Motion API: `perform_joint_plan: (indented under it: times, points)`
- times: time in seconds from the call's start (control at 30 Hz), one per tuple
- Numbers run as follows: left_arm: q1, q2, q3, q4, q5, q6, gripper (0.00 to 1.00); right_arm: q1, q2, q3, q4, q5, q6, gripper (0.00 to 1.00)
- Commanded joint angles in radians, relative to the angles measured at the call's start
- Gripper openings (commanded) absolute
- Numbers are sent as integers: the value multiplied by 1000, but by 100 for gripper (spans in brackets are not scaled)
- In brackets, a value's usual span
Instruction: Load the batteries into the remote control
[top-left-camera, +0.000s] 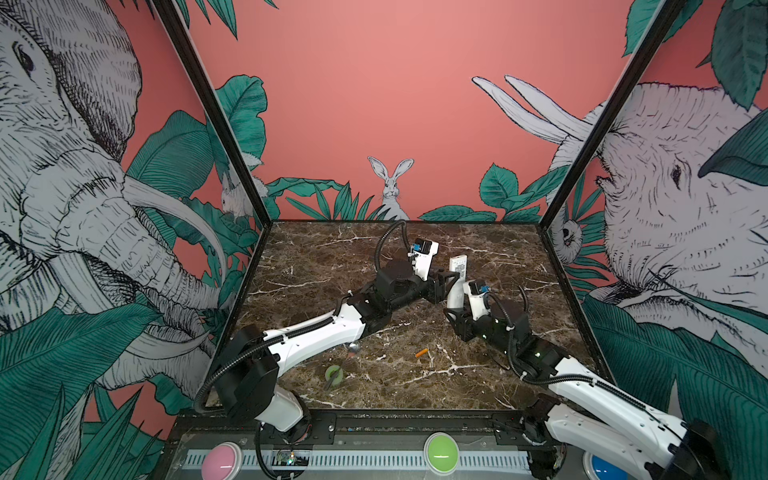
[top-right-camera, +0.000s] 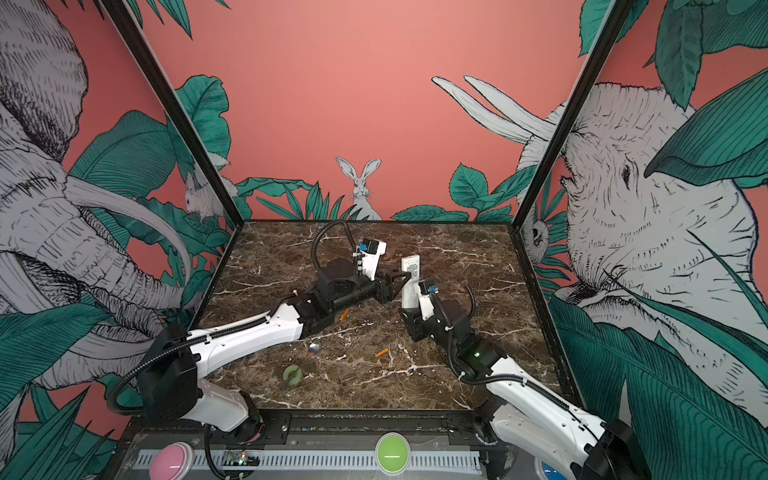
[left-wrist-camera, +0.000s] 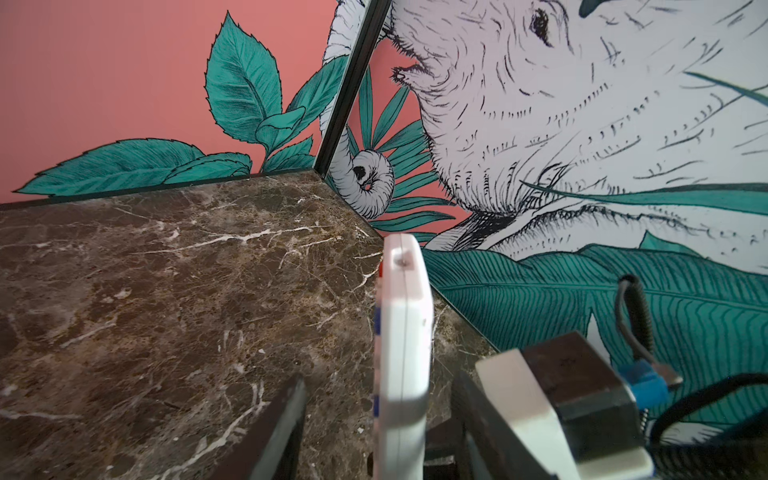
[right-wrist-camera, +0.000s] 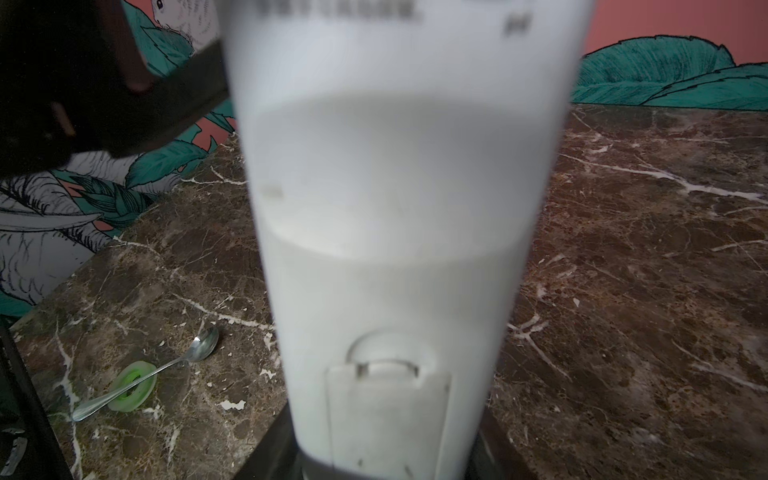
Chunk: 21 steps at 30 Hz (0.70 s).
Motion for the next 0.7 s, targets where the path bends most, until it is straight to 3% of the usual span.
perform_joint_plan:
  times: [0.0, 0.67]
  points:
    - [-6, 10, 32, 64, 8, -42, 52, 15, 4, 13, 72, 27, -1, 0]
    - [-6, 73, 49, 109, 30, -108, 26, 51, 43, 15, 98, 57, -26, 0]
